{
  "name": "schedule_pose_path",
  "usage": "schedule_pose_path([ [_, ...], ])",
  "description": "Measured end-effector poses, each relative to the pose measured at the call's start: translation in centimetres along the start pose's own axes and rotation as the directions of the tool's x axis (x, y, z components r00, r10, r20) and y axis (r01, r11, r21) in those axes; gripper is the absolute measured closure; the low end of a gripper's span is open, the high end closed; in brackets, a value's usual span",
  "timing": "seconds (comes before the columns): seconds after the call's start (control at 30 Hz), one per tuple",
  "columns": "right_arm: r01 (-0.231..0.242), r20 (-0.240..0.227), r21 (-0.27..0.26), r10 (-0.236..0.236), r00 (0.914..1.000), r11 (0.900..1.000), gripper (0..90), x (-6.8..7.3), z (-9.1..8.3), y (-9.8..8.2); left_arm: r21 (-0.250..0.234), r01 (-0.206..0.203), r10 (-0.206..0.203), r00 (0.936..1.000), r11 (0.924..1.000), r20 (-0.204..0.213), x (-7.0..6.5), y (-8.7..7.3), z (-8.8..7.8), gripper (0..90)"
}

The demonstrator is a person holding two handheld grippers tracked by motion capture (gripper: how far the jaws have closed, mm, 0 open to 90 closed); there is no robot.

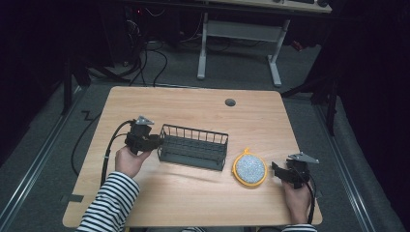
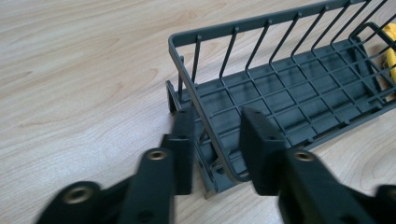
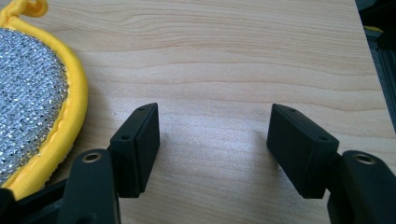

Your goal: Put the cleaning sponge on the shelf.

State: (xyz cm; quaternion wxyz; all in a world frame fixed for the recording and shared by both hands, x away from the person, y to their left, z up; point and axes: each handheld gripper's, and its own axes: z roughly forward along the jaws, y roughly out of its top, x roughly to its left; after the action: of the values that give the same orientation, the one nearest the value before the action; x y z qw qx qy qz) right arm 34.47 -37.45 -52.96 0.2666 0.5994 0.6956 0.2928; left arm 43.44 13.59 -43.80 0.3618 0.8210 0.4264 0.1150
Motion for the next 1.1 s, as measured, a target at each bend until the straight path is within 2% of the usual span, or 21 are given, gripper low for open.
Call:
schedule_pose_path([
  [0.07, -0.002, 0.0, 0.0, 0.002, 1.0, 1.0, 34.8, 0.0, 0.0, 0.0, -0.008, 0.005, -0.005, 0.9999, 1.0, -0.009, -0.1, 0.1, -0.2, 61.2],
  [0.23, -0.002, 0.0, 0.0, 0.002, 1.0, 1.0, 34.8, 0.0, 0.0, 0.0, -0.042, 0.03, -0.031, 0.9994, 0.9987, -0.015, 0.2, 0.2, -1.3, 45.6],
  [0.33, -0.003, 0.0, 0.001, 0.003, 1.0, 1.0, 34.9, 0.0, 0.0, 0.0, -0.062, 0.046, -0.047, 0.9988, 0.997, -0.017, 0.5, -0.1, -2.1, 41.3],
  [0.63, 0.0, 0.0, 0.0, 0.0, 1.0, 1.0, 34.9, 0.0, 0.0, 0.0, -0.117, 0.091, -0.098, 0.9933, 0.9889, -0.061, 1.9, -1.6, -4.4, 38.9],
  [0.87, -0.002, 0.002, 0.002, 0.002, 1.0, 1.0, 34.9, 0.0, 0.0, 0.0, -0.128, 0.108, -0.119, 0.9897, 0.9859, -0.08, 2.5, -3.1, -4.9, 38.9],
  [0.97, -0.004, 0.0, 0.001, 0.004, 1.0, 1.0, 34.8, 0.1, 0.0, 0.0, -0.121, 0.129, -0.14, 0.9861, 0.9842, -0.089, 2.9, -4.3, -4.9, 38.9],
  [1.1, -0.004, 0.0, 0.001, 0.004, 1.0, 1.0, 34.8, 0.1, 0.0, 0.0, -0.129, 0.148, -0.16, 0.9828, 0.9805, -0.091, 3.2, -5.1, -5.0, 38.9],
])
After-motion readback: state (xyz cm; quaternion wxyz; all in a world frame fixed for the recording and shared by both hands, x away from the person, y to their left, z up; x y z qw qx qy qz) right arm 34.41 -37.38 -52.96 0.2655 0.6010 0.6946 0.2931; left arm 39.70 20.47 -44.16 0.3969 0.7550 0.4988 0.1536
